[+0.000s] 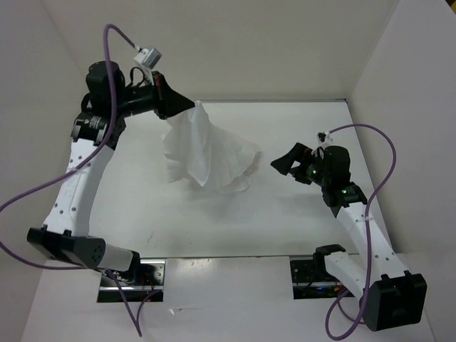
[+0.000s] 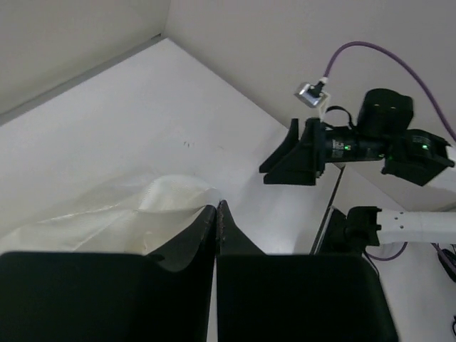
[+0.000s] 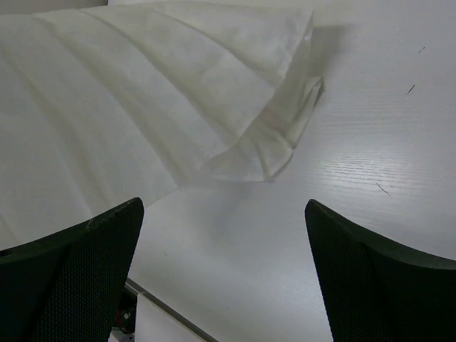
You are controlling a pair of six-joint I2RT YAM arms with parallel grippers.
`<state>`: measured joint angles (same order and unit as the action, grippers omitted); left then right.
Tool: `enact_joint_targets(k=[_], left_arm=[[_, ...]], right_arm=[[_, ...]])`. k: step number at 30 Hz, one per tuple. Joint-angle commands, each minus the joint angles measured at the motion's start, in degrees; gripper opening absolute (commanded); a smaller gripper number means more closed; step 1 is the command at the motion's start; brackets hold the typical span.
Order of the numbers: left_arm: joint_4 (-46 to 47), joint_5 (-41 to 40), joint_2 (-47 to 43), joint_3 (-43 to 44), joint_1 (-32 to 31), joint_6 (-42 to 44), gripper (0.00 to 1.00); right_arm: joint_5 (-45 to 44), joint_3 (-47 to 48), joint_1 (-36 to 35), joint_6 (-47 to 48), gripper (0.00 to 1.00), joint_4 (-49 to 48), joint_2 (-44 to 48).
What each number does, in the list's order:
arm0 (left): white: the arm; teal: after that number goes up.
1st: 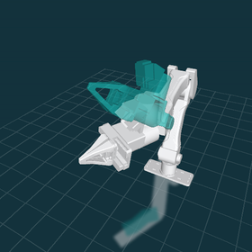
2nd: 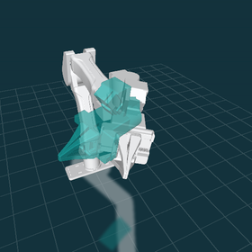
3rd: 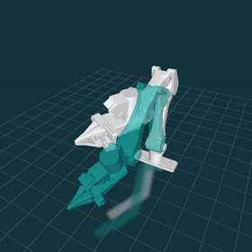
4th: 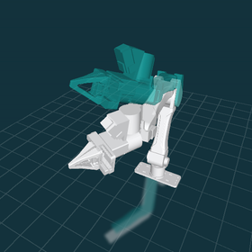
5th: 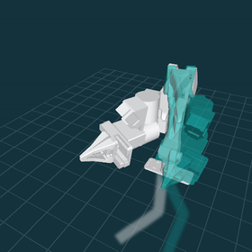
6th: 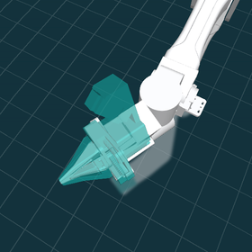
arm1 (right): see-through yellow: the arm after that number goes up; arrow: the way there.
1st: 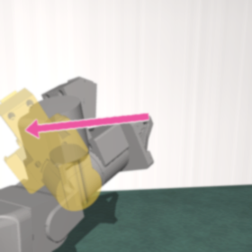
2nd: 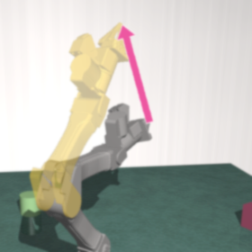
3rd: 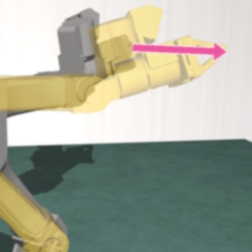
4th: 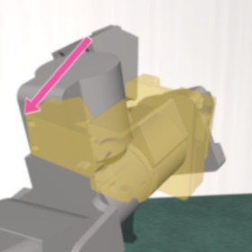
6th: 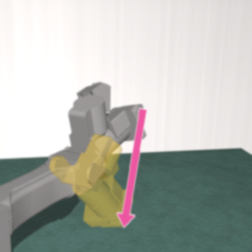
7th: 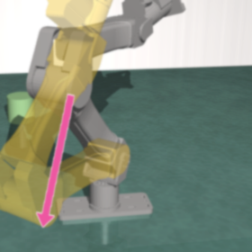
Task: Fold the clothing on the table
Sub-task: Move the skirt to the center of the board
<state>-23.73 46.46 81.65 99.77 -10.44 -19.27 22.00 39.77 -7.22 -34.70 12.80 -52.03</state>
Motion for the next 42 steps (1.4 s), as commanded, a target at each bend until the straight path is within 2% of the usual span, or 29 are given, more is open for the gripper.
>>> enact_joint_targets(k=[1, 4, 9, 13, 18, 20, 23, 24, 25, 27, 28, 29, 30, 33, 35, 37, 38, 42], left_arm=[[4.1, 3.9, -9.4, -0.3, 0.0, 1.9, 0.03], [5.9, -1.3, -13.3, -1.6, 0.0, 1.2, 0.03], [6.1, -3.8, -10.4, 2.4, 0.0, 0.2, 0.00], [11.4, 2.5, -0.9, 3.8, 0.0, -4.3, 0.00], [14.6, 3.7, 13.3, 6.7, -5.6, -7.2, 0.00], [14.6, 3.7, 18.1, 9.6, -8.4, -7.9, 0.00], [13.7, 4.3, 30.5, 15.7, -11.9, -9.2, 0.00], [11.8, 4.3, 33.0, 17.8, -12.6, -9.2, 0.09], [10.7, 4.3, 35.4, 20.0, -13.2, -9.2, 0.39], [9.0, 4.9, 39.9, 24.8, -13.7, -10.9, 0.44], [9.0, 4.9, 39.9, 25.7, -13.7, -10.9, 0.51], [8.4, 2.8, 39.4, 25.7, -13.7, -10.9, 0.61], [7.8, 1.4, 38.4, 25.7, -13.7, -9.7, 0.67], [6.0, -5.0, 34.5, 23.6, -13.1, -7.1, 0.78], [5.2, -8.6, 31.7, 18.2, -11.8, -6.5, 0.78], [7.5, -13.1, 27.4, 11.8, -10.9, -7.1, 0.75], [8.2, -20.3, 25.8, 4.2, -10.3, -7.8, 0.73], [8.9, -36.7, 19.4, -11.3, -9.8, -12.1, 0.42]], right_arm=[[1.0, 0.1, 0.3, 0.2, 0.99, -3.7, 2.2], [1.6, 0.1, 0.3, 0.2, 0.99, -3.7, 3.2], [1.6, -0.4, 0.3, 0.2, 0.99, -3.7, 4.3], [0.9, -0.4, 0.3, 0.2, 0.99, -3.7, 5.4], [-1.2, -0.4, 0.3, 0.2, 0.99, -3.1, 6.7], [-1.8, -0.4, 0.3, 0.2, 0.99, -3.1, 7.4], [-2.3, -0.4, 0.3, 0.2, 0.99, -2.6, 8.0], [-3.1, -0.4, 0.3, 0.2, 0.99, -2.6, 8.0], [-3.1, -0.4, 0.3, 0.2, 0.99, -2.6, 8.0], [-3.6, -0.4, 0.3, 0.2, 0.99, -2.6, 8.5], [-3.6, -0.4, 0.3, 0.2, 0.99, -2.6, 8.5], [-4.2, -0.4, 0.8, 0.2, 0.99, -2.1, 8.5], [-4.2, -0.4, 0.8, 0.2, 0.99, -2.1, 8.0], [-4.2, 0.1, 0.8, 0.2, 0.99, -1.6, 6.4], [-4.8, 0.7, 0.8, 0.2, 0.97, -0.9, 4.1], [-5.3, 2.7, 0.8, 0.9, 0.88, 0.8, 2.1], [-5.3, 3.8, 0.8, 1.7, 0.84, 1.6, 1.0], [-9.0, 12.1, 0.8, 3.8, 0.65, 3.8, -7.6]])
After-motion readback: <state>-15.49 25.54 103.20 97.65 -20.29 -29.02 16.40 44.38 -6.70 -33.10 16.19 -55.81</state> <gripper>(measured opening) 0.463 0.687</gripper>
